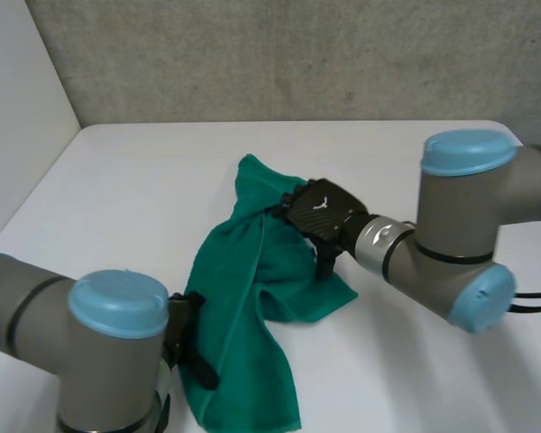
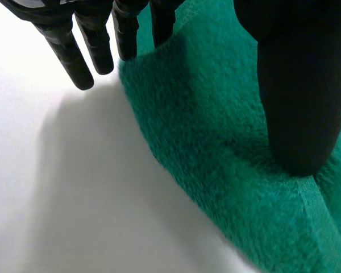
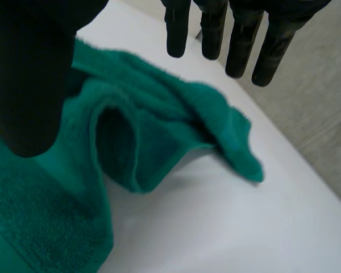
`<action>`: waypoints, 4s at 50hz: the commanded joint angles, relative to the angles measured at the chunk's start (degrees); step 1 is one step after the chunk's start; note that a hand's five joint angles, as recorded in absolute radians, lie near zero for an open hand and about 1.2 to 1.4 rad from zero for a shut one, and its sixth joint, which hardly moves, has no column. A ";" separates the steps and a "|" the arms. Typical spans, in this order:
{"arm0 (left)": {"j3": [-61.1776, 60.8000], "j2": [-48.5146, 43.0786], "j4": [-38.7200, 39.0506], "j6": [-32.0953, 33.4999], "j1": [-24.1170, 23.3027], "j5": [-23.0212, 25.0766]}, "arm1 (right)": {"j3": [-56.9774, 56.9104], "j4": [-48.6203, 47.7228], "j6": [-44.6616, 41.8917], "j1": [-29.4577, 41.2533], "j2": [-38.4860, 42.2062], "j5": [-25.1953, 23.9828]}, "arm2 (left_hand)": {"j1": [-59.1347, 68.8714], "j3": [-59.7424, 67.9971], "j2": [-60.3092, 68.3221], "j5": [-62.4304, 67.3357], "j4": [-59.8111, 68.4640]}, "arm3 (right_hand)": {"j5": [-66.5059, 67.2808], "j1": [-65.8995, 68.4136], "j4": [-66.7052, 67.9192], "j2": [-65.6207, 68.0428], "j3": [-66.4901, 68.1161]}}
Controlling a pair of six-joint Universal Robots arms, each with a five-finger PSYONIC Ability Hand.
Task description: Fold the towel.
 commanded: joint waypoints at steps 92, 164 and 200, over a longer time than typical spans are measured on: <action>5.56 10.10 -1.96 24.92 5.72 12.34 | -31.00 25.57 -0.30 -6.71 11.60 4.51 | 69.38 67.78 68.40 67.41 68.35 | 66.10 68.30 66.19 66.30 66.57; 14.44 0.76 0.15 24.92 11.17 11.99 | 19.34 -0.61 17.09 5.59 -5.77 6.97 | 69.38 67.78 68.40 67.41 68.35 | 33.52 35.73 33.62 33.73 34.00; 12.94 0.76 0.07 24.92 11.43 12.34 | 0.79 -2.81 11.56 0.50 7.94 15.50 | 69.38 67.78 68.40 67.41 68.35 | 16.20 18.41 16.30 16.41 16.68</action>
